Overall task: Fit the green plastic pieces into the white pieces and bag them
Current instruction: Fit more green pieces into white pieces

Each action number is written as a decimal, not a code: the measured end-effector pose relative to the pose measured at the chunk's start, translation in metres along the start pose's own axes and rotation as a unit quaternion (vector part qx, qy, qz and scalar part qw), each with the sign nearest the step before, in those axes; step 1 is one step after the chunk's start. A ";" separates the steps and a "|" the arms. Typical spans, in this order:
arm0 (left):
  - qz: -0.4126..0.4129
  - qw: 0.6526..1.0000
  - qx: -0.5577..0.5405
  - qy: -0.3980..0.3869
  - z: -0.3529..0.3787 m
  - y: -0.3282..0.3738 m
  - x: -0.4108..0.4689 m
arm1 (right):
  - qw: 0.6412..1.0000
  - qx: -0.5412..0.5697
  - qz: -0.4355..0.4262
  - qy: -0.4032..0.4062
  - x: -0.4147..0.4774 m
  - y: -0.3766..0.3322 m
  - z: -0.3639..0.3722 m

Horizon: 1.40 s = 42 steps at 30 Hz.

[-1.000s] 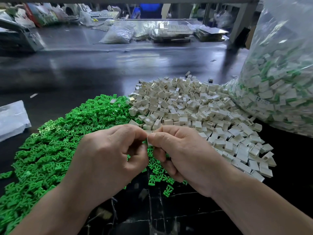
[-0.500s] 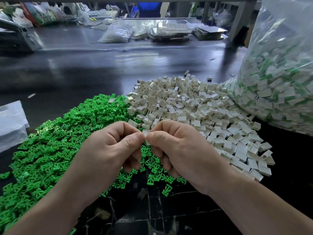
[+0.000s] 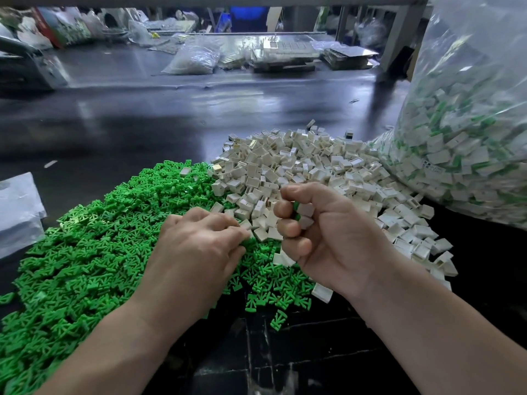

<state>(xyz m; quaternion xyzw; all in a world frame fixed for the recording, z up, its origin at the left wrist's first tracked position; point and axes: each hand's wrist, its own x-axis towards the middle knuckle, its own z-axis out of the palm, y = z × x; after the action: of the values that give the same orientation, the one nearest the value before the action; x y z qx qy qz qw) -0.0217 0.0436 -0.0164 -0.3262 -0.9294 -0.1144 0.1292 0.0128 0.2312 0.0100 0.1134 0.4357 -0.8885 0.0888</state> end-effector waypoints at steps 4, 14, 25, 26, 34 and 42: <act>0.002 1.000 0.000 0.010 0.004 0.000 0.001 | 0.999 -0.044 -0.010 -0.011 0.000 0.002 0.000; 0.003 1.000 0.025 -0.005 0.004 0.007 0.001 | 0.995 -0.099 -0.030 -0.016 0.001 0.006 0.000; -0.084 0.980 -0.161 0.087 -0.004 0.004 0.002 | 0.991 -0.130 -0.025 -0.033 0.000 0.008 -0.001; -0.104 0.969 -0.198 0.105 -0.006 0.003 0.002 | 0.989 -0.138 -0.024 -0.038 0.000 0.009 0.000; -0.053 0.934 -0.287 0.204 -0.018 0.022 -0.004 | 0.980 -0.065 0.100 -0.159 -0.010 0.012 0.010; -0.085 0.971 -0.169 0.145 -0.028 -0.002 -0.006 | 0.988 -0.039 0.058 -0.137 -0.011 0.009 0.007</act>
<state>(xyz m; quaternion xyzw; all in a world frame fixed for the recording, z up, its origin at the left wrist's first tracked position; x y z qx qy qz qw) -0.0145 0.0303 0.0074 -0.2427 -0.8923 -0.3263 0.1960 0.0247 0.2208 0.0109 0.0122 0.4467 -0.8711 0.2037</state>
